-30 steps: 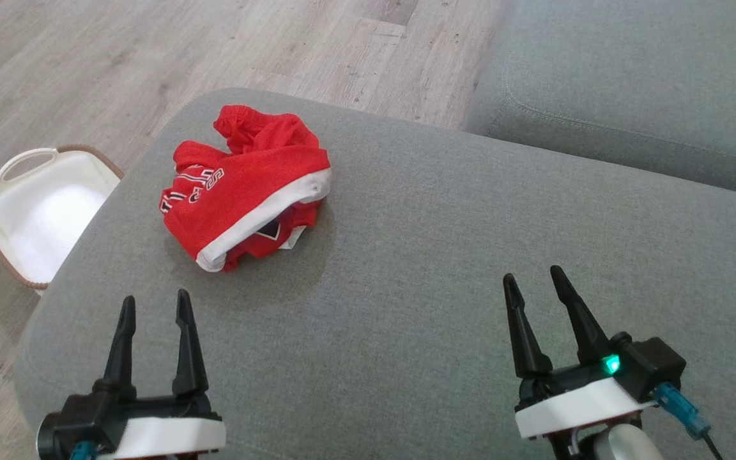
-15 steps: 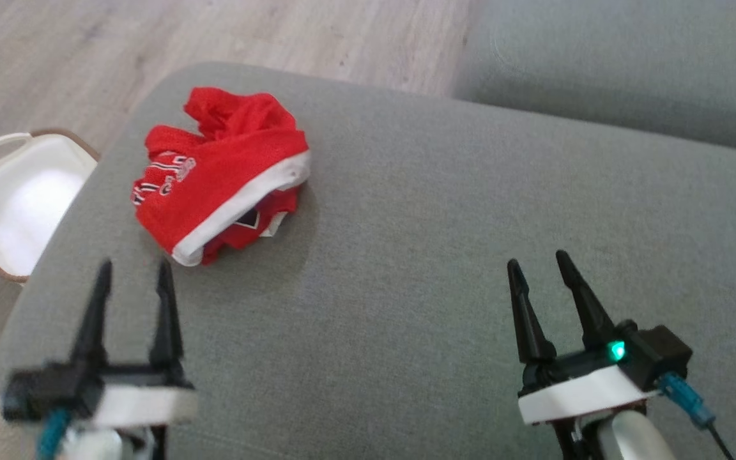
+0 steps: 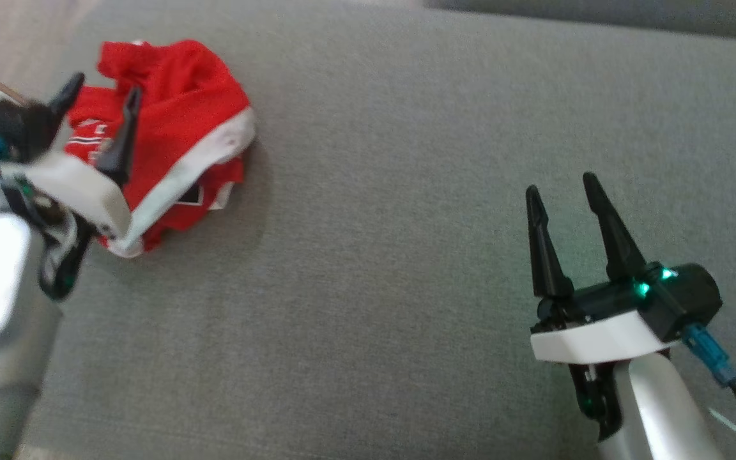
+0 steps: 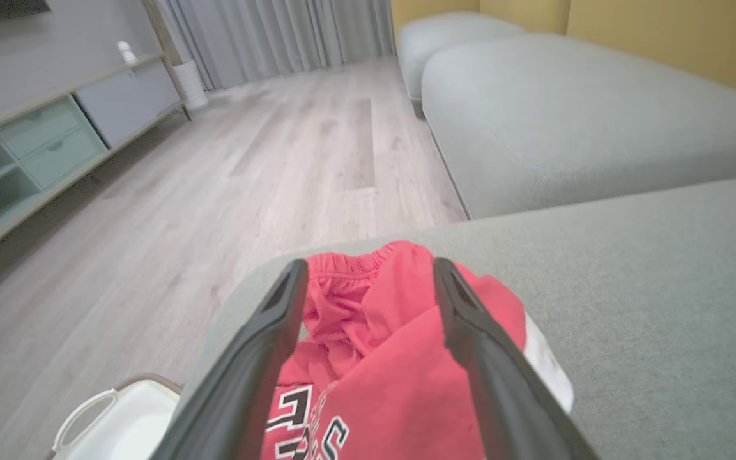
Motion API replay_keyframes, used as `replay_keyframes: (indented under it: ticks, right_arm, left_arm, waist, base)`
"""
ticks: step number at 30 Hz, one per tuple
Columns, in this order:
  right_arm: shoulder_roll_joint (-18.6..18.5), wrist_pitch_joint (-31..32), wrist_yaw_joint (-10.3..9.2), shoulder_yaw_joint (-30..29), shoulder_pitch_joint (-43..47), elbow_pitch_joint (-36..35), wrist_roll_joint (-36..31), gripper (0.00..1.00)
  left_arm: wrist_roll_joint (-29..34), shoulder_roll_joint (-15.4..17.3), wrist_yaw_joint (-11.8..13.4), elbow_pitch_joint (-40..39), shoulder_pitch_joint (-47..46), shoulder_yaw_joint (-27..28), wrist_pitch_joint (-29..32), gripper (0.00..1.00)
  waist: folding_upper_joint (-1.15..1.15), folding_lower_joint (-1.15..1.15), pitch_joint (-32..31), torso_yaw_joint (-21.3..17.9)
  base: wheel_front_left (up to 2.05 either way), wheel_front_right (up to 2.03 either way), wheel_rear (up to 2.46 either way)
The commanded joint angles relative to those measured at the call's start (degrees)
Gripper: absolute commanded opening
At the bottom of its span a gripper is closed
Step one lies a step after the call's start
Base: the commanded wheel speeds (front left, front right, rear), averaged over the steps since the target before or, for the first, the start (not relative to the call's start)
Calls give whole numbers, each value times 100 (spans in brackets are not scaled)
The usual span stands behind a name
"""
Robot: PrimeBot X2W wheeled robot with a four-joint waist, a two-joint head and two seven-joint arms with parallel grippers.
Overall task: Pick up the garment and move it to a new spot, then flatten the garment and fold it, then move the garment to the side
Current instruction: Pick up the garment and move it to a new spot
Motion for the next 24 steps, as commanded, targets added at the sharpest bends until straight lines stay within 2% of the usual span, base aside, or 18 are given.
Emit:
replay_keyframes:
  ticks: [1,5,9,17,19,24]
  right_arm:
    - [1,-51,44,137,-242,-233,-54,100]
    - [1,-51,44,111,-342,-248,-58,100]
    - [1,-51,44,116,-404,-247,-49,100]
    - [1,-51,44,35,-454,-327,-18,100]
    - [1,-51,44,24,-453,-330,-11,100]
    - [1,-51,44,4,-444,-293,25,100]
  left_arm:
    - [-216,411,12,31,-432,20,184,100]
    - [-869,580,11,598,-1048,-331,468,100]
    - [-1088,689,11,963,-1345,-630,591,100]
    - [-1739,642,10,1737,-1658,-1226,916,100]
    - [-1992,627,10,1805,-1673,-1298,954,0]
    - [-2152,748,10,1908,-1841,-1456,504,0]
  waist:
    - [0,-2,319,-243]
    - [0,-2,546,-446]
    - [0,-2,686,-576]
    - [0,-2,842,-748]
    - [0,-2,839,-760]
    - [0,-2,710,-749]
  base:
    - [0,0,0]
    - [0,0,0]
    - [0,0,0]
    - [0,0,0]
    - [0,0,0]
    - [0,0,0]
